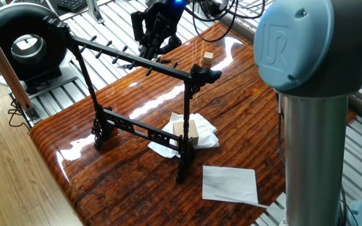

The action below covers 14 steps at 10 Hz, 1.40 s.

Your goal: Place the brush on the pen rack

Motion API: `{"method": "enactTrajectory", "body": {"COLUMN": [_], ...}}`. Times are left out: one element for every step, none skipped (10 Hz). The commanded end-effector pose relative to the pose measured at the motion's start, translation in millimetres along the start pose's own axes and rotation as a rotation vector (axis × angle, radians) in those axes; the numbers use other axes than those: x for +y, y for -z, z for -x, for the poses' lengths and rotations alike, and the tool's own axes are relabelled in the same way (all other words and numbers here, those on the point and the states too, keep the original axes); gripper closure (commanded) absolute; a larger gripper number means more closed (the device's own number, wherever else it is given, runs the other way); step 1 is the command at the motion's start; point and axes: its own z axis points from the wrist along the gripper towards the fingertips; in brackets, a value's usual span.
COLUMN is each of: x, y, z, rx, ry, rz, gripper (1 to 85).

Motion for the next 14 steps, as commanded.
{"method": "enactTrajectory", "body": {"x": [2.2, 0.2, 0.7, -0.4, -0.1, -0.9, -4.7, -4.8, -5.4, -5.4, -4.7, -5.8, -4.2, -3.7], "y": [3.0, 3.0, 3.1, 3.2, 3.3, 3.5, 3.8, 4.0, 4.1, 4.3, 4.3, 4.4, 4.2, 4.4], "z": [-3.9, -2.9, -1.5, -0.2, -0.2, 0.0, 2.1, 2.2, 1.5, 0.3, -0.5, 0.5, -0.9, -2.6], "rx": [-0.005, -0.009, -0.015, -0.021, -0.022, -0.026, -0.037, -0.040, -0.040, -0.039, -0.039, -0.043, -0.041, -0.042], "ry": [0.005, 0.006, 0.007, 0.009, 0.009, 0.008, 0.009, 0.008, 0.007, 0.003, 0.001, 0.000, -0.003, -0.007], "rz": [0.003, -0.004, -0.002, -0.007, -0.006, -0.010, -0.026, -0.028, -0.031, -0.033, -0.032, -0.037, -0.033, -0.035], "gripper": [84.3, 84.3, 84.3, 84.3, 84.3, 84.3, 84.3, 84.3, 84.3, 84.3, 84.3, 84.3, 84.3, 84.3]}}
